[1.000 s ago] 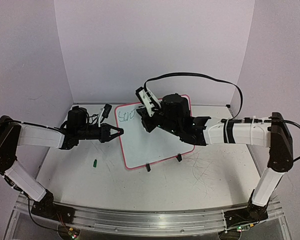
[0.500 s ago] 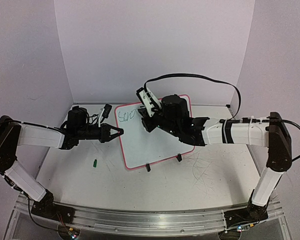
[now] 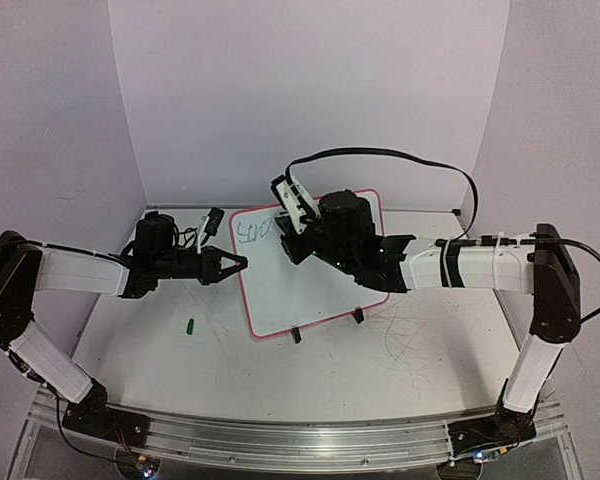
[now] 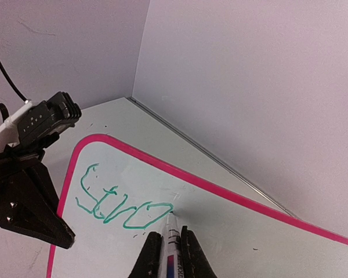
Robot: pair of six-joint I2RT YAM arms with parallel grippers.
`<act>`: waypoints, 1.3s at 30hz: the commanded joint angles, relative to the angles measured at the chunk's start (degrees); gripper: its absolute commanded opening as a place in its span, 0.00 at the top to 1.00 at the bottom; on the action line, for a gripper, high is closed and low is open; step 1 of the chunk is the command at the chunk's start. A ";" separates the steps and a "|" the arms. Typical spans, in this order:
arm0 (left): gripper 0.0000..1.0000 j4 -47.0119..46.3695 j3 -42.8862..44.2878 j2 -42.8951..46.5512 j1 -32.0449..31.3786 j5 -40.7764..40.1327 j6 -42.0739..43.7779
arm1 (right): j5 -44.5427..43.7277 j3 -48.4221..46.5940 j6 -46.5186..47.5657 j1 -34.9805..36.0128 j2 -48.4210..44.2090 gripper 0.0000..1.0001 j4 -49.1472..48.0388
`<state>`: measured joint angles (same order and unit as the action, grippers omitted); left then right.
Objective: Write a sentence on the whiteboard
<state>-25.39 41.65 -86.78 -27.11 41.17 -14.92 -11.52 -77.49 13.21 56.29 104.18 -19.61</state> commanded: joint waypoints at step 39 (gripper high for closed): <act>1.00 2.08 2.32 -0.18 0.48 -7.83 5.78 | -4.53 -2.01 -2.59 0.20 2.03 1.00 -1.73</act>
<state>-24.34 42.00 -86.78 -27.11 40.80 -14.85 -14.13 -76.96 10.83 57.35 104.93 -19.69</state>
